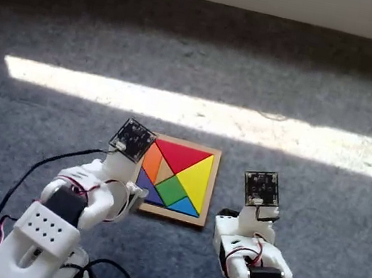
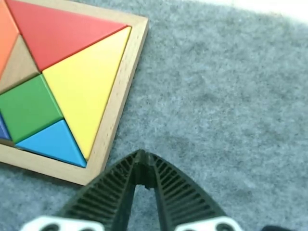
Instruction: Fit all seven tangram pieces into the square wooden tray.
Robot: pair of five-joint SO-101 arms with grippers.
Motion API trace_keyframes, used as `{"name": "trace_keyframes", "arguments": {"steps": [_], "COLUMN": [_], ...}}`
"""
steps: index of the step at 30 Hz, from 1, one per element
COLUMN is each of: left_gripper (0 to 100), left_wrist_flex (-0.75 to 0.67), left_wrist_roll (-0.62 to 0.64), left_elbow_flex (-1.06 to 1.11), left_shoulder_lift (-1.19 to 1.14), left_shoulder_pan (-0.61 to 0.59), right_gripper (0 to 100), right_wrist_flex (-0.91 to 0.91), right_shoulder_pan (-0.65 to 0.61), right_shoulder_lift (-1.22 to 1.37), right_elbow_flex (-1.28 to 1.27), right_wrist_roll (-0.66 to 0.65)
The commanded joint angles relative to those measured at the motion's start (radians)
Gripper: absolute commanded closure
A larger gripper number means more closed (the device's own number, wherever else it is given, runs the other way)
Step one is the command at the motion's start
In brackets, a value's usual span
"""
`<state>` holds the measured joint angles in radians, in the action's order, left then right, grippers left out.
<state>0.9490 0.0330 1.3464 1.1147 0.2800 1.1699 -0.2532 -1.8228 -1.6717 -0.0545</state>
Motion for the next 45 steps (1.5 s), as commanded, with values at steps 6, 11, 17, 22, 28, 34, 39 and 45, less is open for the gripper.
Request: {"name": "trace_keyframes", "arguments": {"steps": [6,11,17,22,28,34,39,45], "left_gripper": [95,99,99,99,99,99,99,99], "left_wrist_flex": [0.066,0.146,0.157,0.157,0.140,0.081,0.247,0.347], "left_wrist_roll": [0.003,0.003,0.002,-0.092,-0.118,-0.118,-0.118,-0.117], "left_elbow_flex": [0.122,0.160,0.176,0.189,0.260,0.351,0.349,0.349], "left_shoulder_lift": [0.461,0.645,0.714,0.711,0.711,0.705,0.707,0.705], "left_shoulder_pan": [-0.016,-0.016,-0.076,-0.177,-0.228,-0.226,-0.246,-0.387], "right_gripper": [99.4,99.4,99.4,99.4,99.4,99.4,99.4,99.4], "right_wrist_flex": [0.001,0.001,0.004,0.054,0.081,0.081,0.081,0.081], "right_shoulder_pan": [0.012,0.012,0.012,0.012,0.012,0.010,0.008,0.010], "right_shoulder_lift": [-0.012,-0.012,-0.012,-0.013,-0.013,-0.013,-0.013,-0.013], "right_elbow_flex": [-0.116,-0.116,-0.116,-0.116,-0.116,-0.116,-0.116,-0.116], "right_wrist_roll": [-0.009,-0.009,-0.005,-0.002,-0.002,-0.002,-0.009,-0.008]}}
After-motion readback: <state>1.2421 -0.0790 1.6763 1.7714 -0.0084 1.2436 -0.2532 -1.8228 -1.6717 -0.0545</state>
